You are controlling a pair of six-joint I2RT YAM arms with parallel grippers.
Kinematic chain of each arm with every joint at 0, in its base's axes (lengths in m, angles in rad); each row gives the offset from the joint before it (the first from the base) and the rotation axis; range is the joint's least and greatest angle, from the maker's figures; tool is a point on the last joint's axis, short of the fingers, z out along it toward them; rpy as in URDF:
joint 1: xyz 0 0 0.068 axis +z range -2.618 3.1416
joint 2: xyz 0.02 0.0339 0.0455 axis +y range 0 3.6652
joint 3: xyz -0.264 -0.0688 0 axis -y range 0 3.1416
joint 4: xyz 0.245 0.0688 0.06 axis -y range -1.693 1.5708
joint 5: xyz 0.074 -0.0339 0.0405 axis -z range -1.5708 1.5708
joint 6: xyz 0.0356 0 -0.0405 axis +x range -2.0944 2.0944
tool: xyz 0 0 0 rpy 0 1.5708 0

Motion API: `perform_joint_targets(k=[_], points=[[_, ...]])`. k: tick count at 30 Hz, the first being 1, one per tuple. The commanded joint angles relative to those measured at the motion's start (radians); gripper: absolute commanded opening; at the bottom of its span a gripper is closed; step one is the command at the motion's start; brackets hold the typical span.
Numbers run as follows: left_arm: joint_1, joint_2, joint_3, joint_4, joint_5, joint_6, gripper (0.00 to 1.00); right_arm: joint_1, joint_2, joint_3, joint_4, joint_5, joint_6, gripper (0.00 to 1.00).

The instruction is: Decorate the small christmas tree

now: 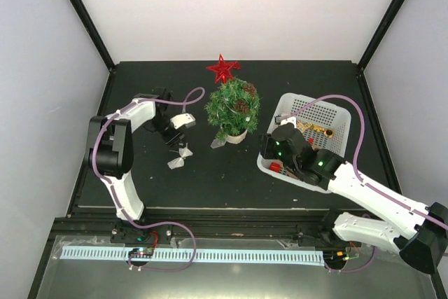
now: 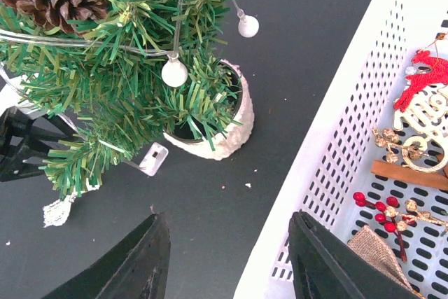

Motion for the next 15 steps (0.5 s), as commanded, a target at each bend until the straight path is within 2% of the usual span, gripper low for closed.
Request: perform_joint_targets(k=[1, 7, 13, 15], points=[[-0.024, 0.011, -0.021, 0.043, -0.014, 0.008, 0.57, -0.002, -0.005, -0.009, 0.006, 0.012, 0.005, 0.49], [-0.047, 0.000, -0.082, 0.090, -0.059, 0.006, 0.54, -0.003, 0.012, -0.018, 0.019, 0.013, -0.001, 0.49], [-0.068, -0.053, -0.201, 0.202, -0.155, 0.004, 0.54, -0.003, 0.021, -0.018, 0.033, 0.003, -0.005, 0.49], [-0.070, -0.069, -0.233, 0.236, -0.177, 0.001, 0.50, -0.002, 0.019, -0.019, 0.035, 0.002, -0.003, 0.49]])
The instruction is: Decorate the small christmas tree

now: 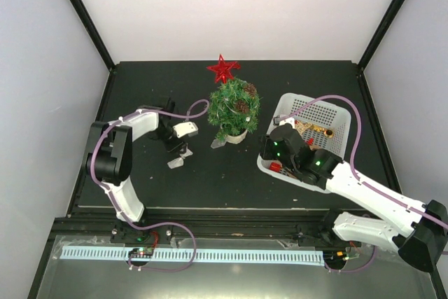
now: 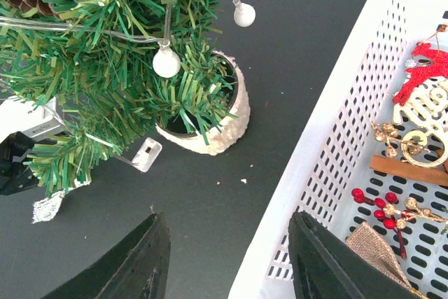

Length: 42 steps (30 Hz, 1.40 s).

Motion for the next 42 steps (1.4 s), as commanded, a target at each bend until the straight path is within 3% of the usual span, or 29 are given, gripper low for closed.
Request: perform_joint_targets(k=[1, 5, 11, 22, 23, 24, 26, 27, 30, 37, 42], points=[[-0.012, -0.022, -0.086, 0.082, -0.091, 0.000, 0.47, -0.003, -0.002, -0.009, 0.025, 0.005, 0.000, 0.49], [-0.012, -0.052, -0.126, 0.123, -0.094, -0.026, 0.21, -0.002, -0.013, -0.018, 0.028, 0.008, 0.005, 0.49], [-0.012, -0.070, -0.148, 0.138, -0.093, -0.040, 0.02, -0.002, -0.035, -0.036, 0.033, 0.009, 0.013, 0.49], [-0.013, -0.144, -0.165, 0.124, -0.036, -0.065, 0.01, -0.002, -0.100, -0.074, 0.015, 0.010, 0.035, 0.49], [-0.015, -0.148, -0.168, 0.124, -0.036, -0.066, 0.02, -0.002, -0.105, -0.076, 0.012, 0.007, 0.035, 0.49], [-0.015, -0.150, -0.170, 0.125, -0.037, -0.067, 0.09, -0.003, -0.108, -0.077, 0.008, 0.007, 0.035, 0.49], [-0.019, -0.164, -0.187, 0.135, -0.039, -0.065, 0.34, -0.002, -0.114, -0.077, 0.002, 0.005, 0.034, 0.49], [-0.024, -0.174, -0.200, 0.151, -0.048, -0.068, 0.40, -0.003, -0.115, -0.078, -0.001, 0.004, 0.035, 0.49], [-0.033, -0.215, -0.241, 0.200, -0.066, -0.080, 0.52, -0.002, -0.122, -0.087, 0.001, 0.002, 0.037, 0.49], [-0.058, -0.264, -0.273, 0.225, -0.074, -0.084, 0.54, -0.002, -0.122, -0.101, 0.011, -0.003, 0.039, 0.49], [-0.084, -0.278, -0.302, 0.247, -0.076, -0.084, 0.49, -0.002, -0.123, -0.107, 0.013, -0.003, 0.038, 0.49]])
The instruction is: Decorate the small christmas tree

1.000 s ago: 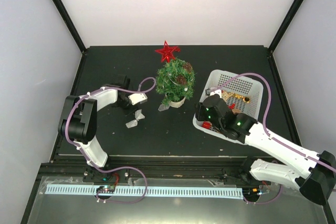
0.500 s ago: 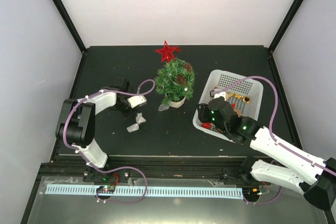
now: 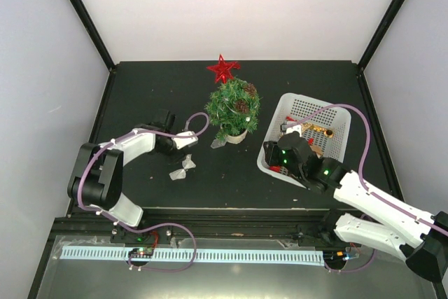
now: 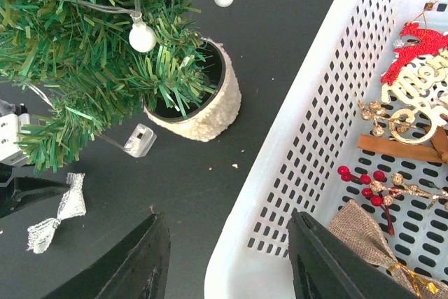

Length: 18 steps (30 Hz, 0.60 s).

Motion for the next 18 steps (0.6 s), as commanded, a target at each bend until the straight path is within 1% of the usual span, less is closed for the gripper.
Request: perform_joint_targets(k=[1, 5, 9, 11, 14, 18], points=[[-0.031, -0.028, -0.027, 0.034, -0.011, -0.007, 0.48, -0.002, -0.010, -0.011, 0.006, 0.005, 0.013, 0.49], [-0.053, -0.025, -0.043, 0.047, -0.036, -0.008, 0.42, -0.003, -0.011, -0.011, 0.003, 0.008, 0.011, 0.49], [-0.075, -0.026, -0.065, 0.060, -0.060, -0.002, 0.41, -0.003, -0.013, -0.008, 0.000, 0.011, 0.008, 0.49], [-0.085, -0.025, -0.083, 0.067, -0.070, 0.004, 0.39, -0.002, -0.013, -0.004, -0.002, 0.014, 0.007, 0.49], [-0.093, -0.027, -0.086, 0.056, -0.060, 0.011, 0.27, -0.003, -0.011, -0.002, -0.002, 0.017, 0.006, 0.49], [-0.096, -0.012, -0.075, 0.024, -0.041, 0.027, 0.17, -0.002, -0.012, 0.008, -0.010, 0.019, 0.005, 0.49]])
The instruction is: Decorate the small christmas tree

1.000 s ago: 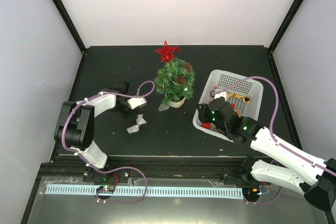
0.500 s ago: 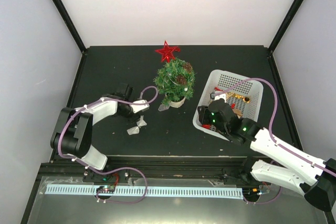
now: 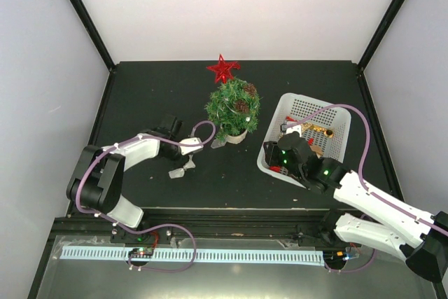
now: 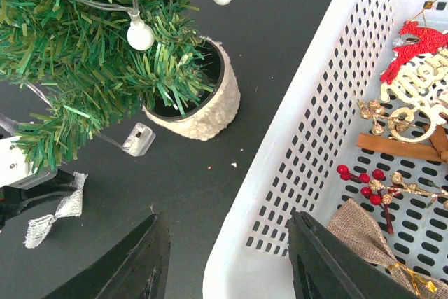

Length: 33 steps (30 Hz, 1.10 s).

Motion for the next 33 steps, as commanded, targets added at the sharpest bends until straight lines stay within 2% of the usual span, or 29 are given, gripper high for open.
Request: perform_joint_targets(k=[1, 3, 7, 13, 21, 25, 27, 28, 31, 33], points=[[-0.011, 0.021, 0.000, -0.040, 0.002, 0.023, 0.15, -0.002, -0.014, 0.014, -0.012, 0.021, 0.005, 0.49], [-0.011, 0.034, 0.011, -0.061, 0.019, 0.027, 0.13, -0.003, -0.016, 0.017, -0.017, 0.023, 0.003, 0.49], [-0.011, 0.042, 0.018, -0.071, 0.027, 0.023, 0.02, -0.004, -0.025, 0.018, -0.020, 0.020, 0.006, 0.49], [-0.005, -0.010, 0.030, -0.074, 0.024, -0.018, 0.02, -0.002, -0.043, 0.017, -0.033, 0.013, 0.005, 0.49], [0.011, -0.175, 0.177, -0.297, 0.204, -0.133, 0.02, -0.001, -0.067, 0.032, -0.061, 0.012, -0.021, 0.48], [0.012, -0.217, 0.183, -0.352, 0.270, -0.157, 0.02, 0.002, -0.082, 0.029, -0.065, -0.009, -0.026, 0.47], [0.012, -0.223, 0.167, -0.343, 0.253, -0.143, 0.02, 0.005, -0.083, 0.027, -0.067, -0.028, -0.033, 0.47], [0.012, -0.219, 0.161, -0.335, 0.226, -0.136, 0.03, 0.012, -0.081, 0.028, -0.069, -0.036, -0.036, 0.47], [0.006, -0.214, 0.125, -0.311, 0.125, -0.097, 0.31, 0.049, -0.064, 0.040, -0.093, -0.021, -0.034, 0.48], [0.007, -0.241, 0.081, -0.294, 0.088, -0.061, 0.43, 0.075, -0.052, 0.048, -0.112, -0.005, -0.029, 0.47]])
